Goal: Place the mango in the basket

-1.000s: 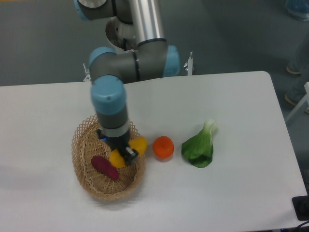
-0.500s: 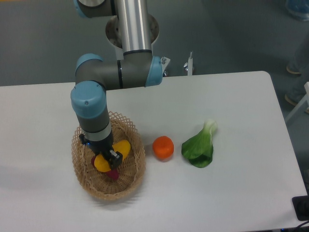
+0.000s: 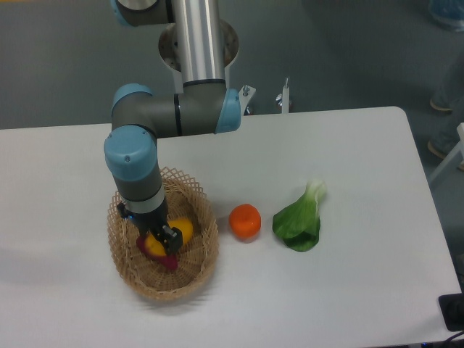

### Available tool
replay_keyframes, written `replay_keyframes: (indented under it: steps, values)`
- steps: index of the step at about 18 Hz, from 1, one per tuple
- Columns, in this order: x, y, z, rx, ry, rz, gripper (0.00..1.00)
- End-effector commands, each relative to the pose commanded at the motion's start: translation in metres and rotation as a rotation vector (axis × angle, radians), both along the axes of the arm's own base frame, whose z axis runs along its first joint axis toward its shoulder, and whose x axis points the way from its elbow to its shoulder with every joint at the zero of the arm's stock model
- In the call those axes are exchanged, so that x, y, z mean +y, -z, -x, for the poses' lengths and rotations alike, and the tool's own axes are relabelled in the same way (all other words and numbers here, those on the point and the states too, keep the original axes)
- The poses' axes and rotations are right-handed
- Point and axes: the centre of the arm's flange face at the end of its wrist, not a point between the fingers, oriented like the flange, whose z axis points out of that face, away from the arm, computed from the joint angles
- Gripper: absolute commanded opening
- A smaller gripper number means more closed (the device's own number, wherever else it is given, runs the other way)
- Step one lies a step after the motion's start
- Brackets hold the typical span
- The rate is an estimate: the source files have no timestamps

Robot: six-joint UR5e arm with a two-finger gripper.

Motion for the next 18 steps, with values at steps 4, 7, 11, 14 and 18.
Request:
replay_keyframes:
  steps: [4, 7, 11, 14, 18]
  values:
    - [0.0, 0.0, 0.0, 0.003, -0.001, 0.004, 1.0]
    - [-0.004, -0.008, 0.007, 0.058, -0.01, 0.024, 1.0]
    - [-0.026, -0.028, 0.065, 0.074, -0.106, 0.0, 1.0]
    - [-0.033, -0.052, 0.111, 0.095, -0.17, -0.044, 1.0]
    - [-0.051, -0.062, 0.194, 0.106, -0.233, -0.075, 1.0]
